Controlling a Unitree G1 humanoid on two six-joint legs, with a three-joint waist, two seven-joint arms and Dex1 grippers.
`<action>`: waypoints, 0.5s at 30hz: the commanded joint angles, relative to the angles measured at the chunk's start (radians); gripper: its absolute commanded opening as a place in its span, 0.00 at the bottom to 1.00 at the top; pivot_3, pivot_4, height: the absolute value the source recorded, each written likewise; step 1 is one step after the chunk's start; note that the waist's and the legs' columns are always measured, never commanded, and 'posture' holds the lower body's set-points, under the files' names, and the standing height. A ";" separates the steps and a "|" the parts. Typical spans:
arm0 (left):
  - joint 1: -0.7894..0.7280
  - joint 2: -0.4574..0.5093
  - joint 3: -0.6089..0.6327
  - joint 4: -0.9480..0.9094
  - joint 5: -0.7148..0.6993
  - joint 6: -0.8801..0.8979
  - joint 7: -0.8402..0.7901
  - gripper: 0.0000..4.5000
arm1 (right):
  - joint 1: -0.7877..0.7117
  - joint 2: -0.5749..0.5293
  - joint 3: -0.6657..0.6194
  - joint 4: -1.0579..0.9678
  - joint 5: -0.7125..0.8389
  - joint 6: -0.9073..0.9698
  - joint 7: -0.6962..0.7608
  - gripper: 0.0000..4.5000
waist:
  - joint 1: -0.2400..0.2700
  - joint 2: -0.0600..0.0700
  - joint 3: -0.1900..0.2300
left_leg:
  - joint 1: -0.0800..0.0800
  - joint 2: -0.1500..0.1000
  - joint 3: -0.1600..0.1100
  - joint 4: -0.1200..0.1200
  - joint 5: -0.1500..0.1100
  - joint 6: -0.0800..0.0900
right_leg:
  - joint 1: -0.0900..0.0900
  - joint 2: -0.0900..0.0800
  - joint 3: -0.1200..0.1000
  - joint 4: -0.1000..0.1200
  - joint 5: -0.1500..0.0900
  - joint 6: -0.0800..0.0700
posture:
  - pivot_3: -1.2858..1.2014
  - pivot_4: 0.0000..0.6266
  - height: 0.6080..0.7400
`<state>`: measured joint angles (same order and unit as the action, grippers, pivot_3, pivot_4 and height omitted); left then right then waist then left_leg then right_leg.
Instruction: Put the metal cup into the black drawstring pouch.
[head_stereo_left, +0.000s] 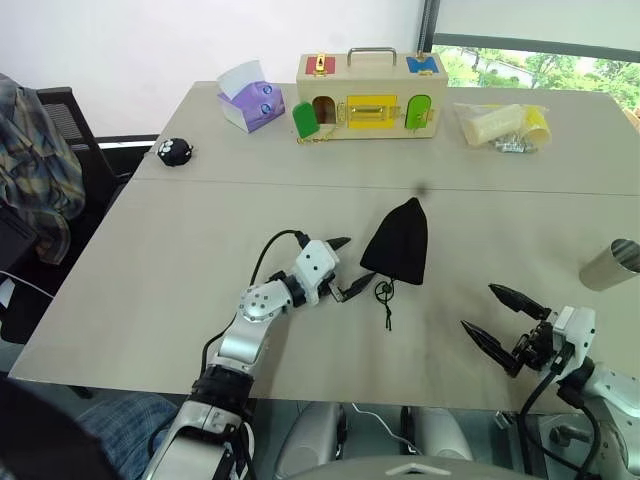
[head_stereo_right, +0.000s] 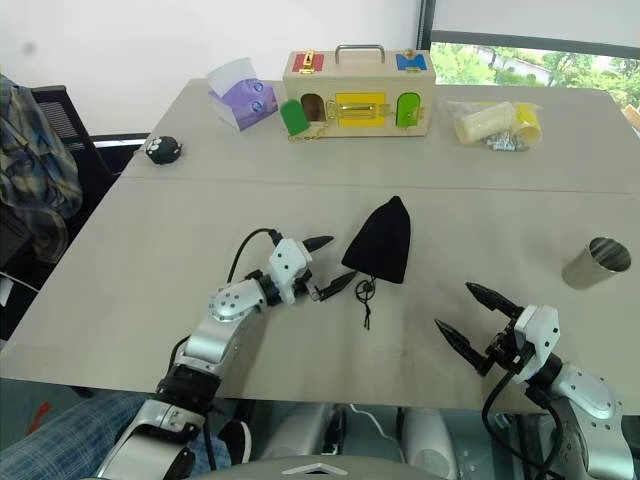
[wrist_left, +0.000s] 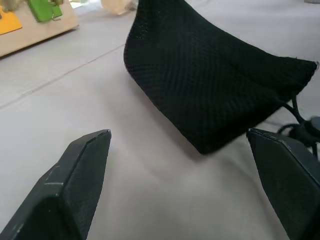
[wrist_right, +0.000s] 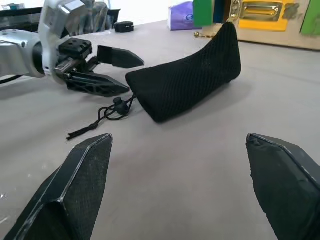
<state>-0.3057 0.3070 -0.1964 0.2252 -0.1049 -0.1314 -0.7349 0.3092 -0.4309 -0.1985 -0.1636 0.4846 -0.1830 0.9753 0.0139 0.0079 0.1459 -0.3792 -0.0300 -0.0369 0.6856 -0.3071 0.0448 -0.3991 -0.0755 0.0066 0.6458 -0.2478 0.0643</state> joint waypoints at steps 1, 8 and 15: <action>-0.047 -0.011 0.012 0.055 -0.023 -0.056 -0.045 0.95 | 0.026 0.014 -0.017 -0.049 -0.012 -0.032 -0.044 0.99 | 0.000 0.000 0.000 | 0.000 0.000 0.000 0.000 0.000 0.000 | 0.000 0.002 0.000 0.000 0.000 0.000 | 0.52 0.24 0.77; -0.091 -0.031 0.013 0.117 -0.028 -0.088 -0.081 0.24 | 0.038 0.019 -0.016 -0.052 -0.017 -0.052 -0.073 1.00 | 0.000 0.000 0.000 | 0.000 0.000 0.000 0.000 0.000 0.000 | 0.000 0.003 0.000 0.001 0.000 0.000 | 0.52 0.24 0.77; -0.169 -0.042 -0.006 0.088 -0.009 -0.035 -0.091 0.00 | 0.035 0.014 -0.020 -0.060 -0.007 -0.056 -0.088 1.00 | 0.000 -0.001 0.001 | 0.000 0.000 0.000 0.001 0.000 0.000 | 0.000 0.003 0.000 0.001 0.000 0.001 | 0.52 0.24 0.77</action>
<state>-0.4449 0.2688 -0.2001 0.3612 -0.1187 -0.1964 -0.8312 0.3417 -0.4143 -0.2017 -0.1820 0.4638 -0.2206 0.8915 0.0141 0.0067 0.1467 -0.3790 -0.0299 -0.0369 0.6863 -0.3070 0.0449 -0.3991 -0.0725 0.0064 0.6468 -0.2476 0.0648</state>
